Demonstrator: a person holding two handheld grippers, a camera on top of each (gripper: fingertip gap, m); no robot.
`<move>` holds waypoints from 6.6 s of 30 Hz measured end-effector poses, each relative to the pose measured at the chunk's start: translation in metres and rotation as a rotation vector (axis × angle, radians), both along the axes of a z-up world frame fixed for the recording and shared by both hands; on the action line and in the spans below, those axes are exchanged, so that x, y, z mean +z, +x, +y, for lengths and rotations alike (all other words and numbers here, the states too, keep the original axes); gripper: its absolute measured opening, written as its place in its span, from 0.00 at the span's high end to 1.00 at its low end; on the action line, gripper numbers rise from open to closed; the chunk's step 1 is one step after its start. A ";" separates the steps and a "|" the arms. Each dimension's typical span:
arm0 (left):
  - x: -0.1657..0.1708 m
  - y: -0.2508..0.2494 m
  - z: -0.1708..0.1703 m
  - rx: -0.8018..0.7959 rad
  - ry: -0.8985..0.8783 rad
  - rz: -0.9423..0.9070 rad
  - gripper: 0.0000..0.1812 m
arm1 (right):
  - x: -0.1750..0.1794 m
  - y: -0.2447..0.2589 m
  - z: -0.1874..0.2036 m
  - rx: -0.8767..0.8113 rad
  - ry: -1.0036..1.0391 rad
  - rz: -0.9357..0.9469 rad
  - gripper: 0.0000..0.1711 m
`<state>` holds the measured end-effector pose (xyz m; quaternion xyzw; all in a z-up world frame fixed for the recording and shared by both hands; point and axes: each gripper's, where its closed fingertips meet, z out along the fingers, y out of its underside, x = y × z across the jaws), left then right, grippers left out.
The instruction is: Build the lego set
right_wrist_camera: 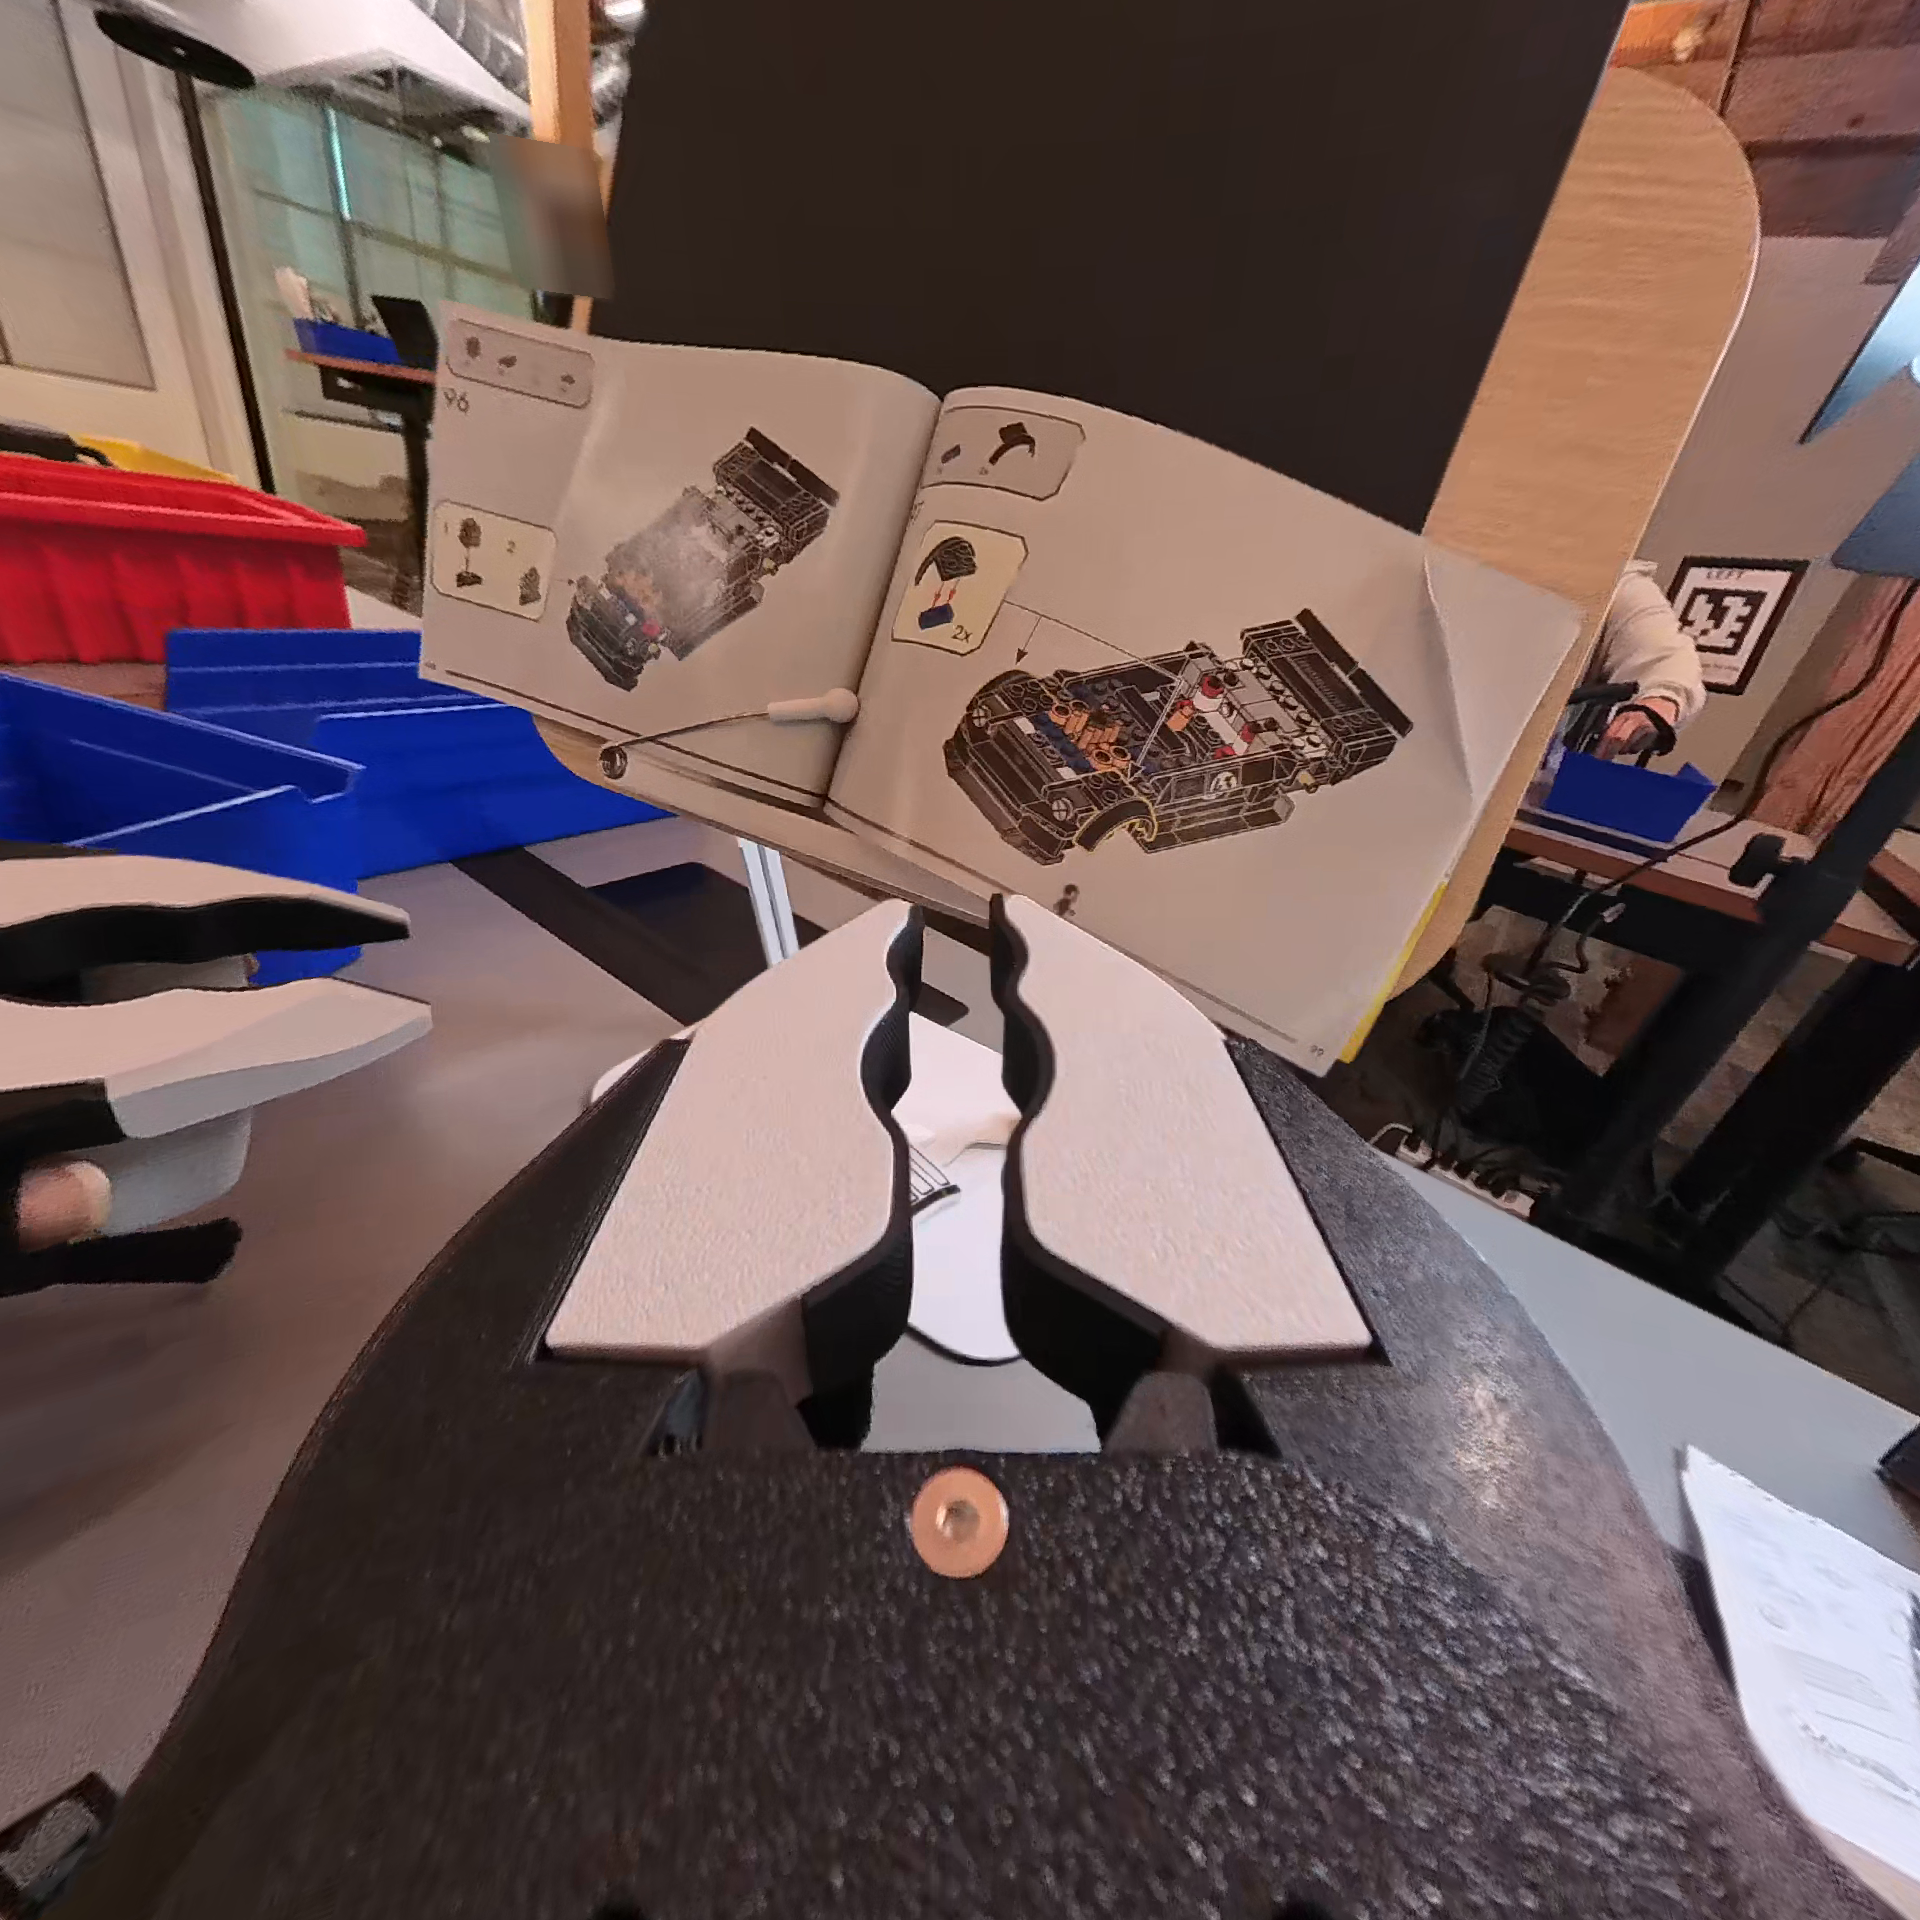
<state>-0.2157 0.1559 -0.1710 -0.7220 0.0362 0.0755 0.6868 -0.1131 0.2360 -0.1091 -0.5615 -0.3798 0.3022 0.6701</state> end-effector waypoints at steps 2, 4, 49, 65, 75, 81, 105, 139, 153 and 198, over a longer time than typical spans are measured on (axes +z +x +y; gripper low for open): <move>0.003 -0.002 -0.001 0.008 0.013 -0.004 0.83 | -0.001 0.002 -0.001 -0.023 0.003 0.016 0.91; 0.006 -0.004 -0.002 0.019 0.032 -0.004 0.83 | -0.002 0.006 0.000 -0.052 0.008 0.021 0.89; -0.126 -0.276 -0.151 0.272 -1.088 -0.091 0.75 | -0.026 0.159 -0.101 0.089 -0.239 -0.006 0.90; -0.048 -0.229 -0.148 0.125 -0.961 0.199 0.96 | -0.034 0.153 -0.107 0.136 -0.256 -0.034 0.90; -0.050 -0.215 -0.141 -0.030 -1.189 0.324 0.96 | -0.046 0.154 -0.117 0.149 -0.239 -0.079 0.91; -0.098 -0.204 -0.169 -0.180 -1.309 0.159 0.95 | -0.054 0.152 -0.112 0.180 -0.314 -0.066 0.91; -0.127 -0.209 -0.133 -0.100 -1.242 0.004 0.70 | -0.067 0.146 -0.117 0.194 -0.321 -0.129 0.91; -0.113 -0.220 -0.125 0.184 -1.161 -0.327 0.70 | -0.062 0.150 -0.121 0.205 -0.319 -0.113 0.92; -0.103 -0.214 -0.123 0.080 -1.152 -0.235 0.64 | -0.063 0.150 -0.120 0.214 -0.326 -0.108 0.92; -0.128 0.192 0.160 -0.278 -1.093 -0.036 0.68 | -0.049 0.173 -0.102 0.143 -0.292 -0.032 0.92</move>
